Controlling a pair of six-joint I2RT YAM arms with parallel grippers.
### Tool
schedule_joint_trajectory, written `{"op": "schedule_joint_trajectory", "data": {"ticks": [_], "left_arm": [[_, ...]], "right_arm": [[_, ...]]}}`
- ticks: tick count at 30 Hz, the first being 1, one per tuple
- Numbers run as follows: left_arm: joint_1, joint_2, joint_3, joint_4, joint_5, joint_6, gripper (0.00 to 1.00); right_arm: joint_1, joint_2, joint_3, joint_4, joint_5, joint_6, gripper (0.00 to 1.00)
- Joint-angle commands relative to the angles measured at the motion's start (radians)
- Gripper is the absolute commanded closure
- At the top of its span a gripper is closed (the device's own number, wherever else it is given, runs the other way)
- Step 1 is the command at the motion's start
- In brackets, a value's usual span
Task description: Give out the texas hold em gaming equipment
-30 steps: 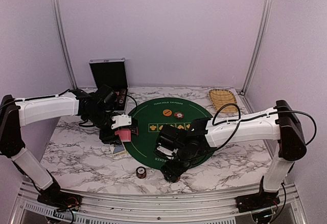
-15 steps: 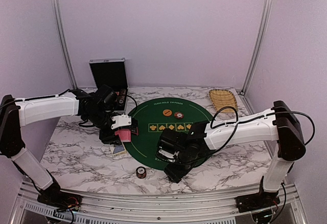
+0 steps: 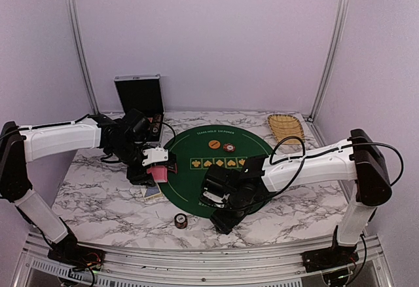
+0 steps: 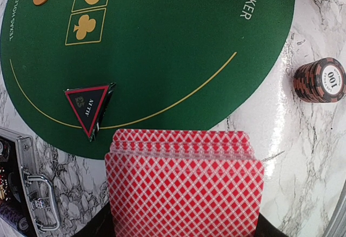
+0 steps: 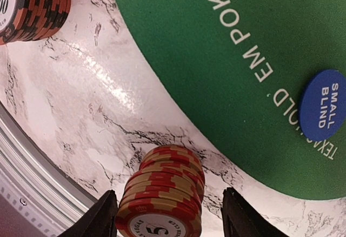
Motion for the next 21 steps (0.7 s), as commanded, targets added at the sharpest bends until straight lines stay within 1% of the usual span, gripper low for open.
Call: {"op": "schedule_joint_trajectory", "data": {"ticks": [1,11,18,21], "left_arm": [[0.004,-0.003,0.027,-0.023,0.012,-0.006,1.0],[0.004,0.0,0.028,-0.027,0.016,-0.005,1.0],[0.004,0.0,0.03,-0.029,0.016,-0.005,1.0],[0.004,0.001,0.03,-0.029,0.017,-0.006,1.0]], "right_arm": [[0.007,-0.008,0.04,-0.001,0.003,0.009,0.37],[0.007,-0.015,0.051,-0.007,0.0,0.013,0.47],[0.008,-0.016,0.041,-0.007,-0.003,0.016,0.57],[0.007,-0.012,0.034,-0.004,-0.002,0.016,0.64]]}}
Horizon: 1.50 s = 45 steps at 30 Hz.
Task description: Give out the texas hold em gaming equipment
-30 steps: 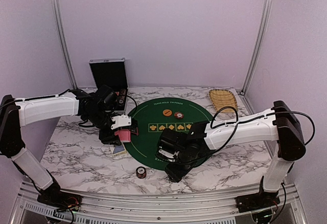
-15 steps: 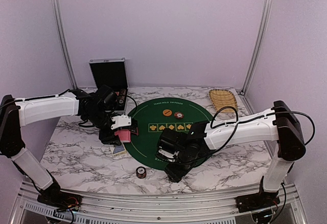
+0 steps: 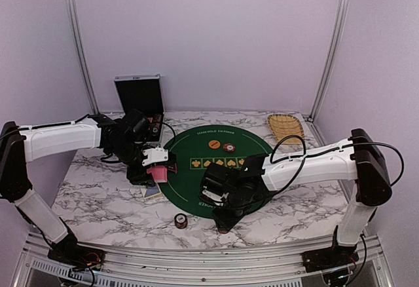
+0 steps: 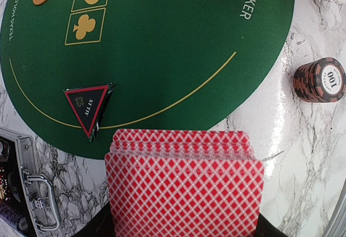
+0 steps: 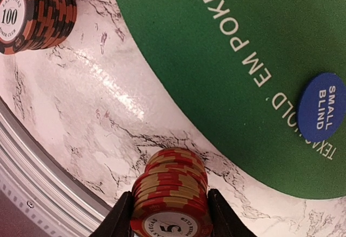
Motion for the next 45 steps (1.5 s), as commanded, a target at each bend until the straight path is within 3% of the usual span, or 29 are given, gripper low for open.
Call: {"op": "schedule_joint_trajectory", "data": {"ticks": [1,8,24,45], "left_arm": [[0.004,-0.001,0.029,-0.029,0.017,-0.005,1.0],[0.004,-0.004,0.028,-0.03,0.018,-0.004,1.0],[0.011,-0.036,-0.003,-0.034,0.011,-0.001,1.0],[0.063,-0.103,-0.076,-0.043,0.027,0.02,1.0]], "right_arm": [[0.007,-0.011,0.021,-0.003,0.002,0.004,0.67],[0.007,-0.022,0.068,-0.032,0.001,-0.005,0.81],[-0.069,0.101,0.389,-0.124,0.066,-0.056,0.82],[-0.192,0.515,0.788,-0.005,-0.095,-0.083,0.85]]}}
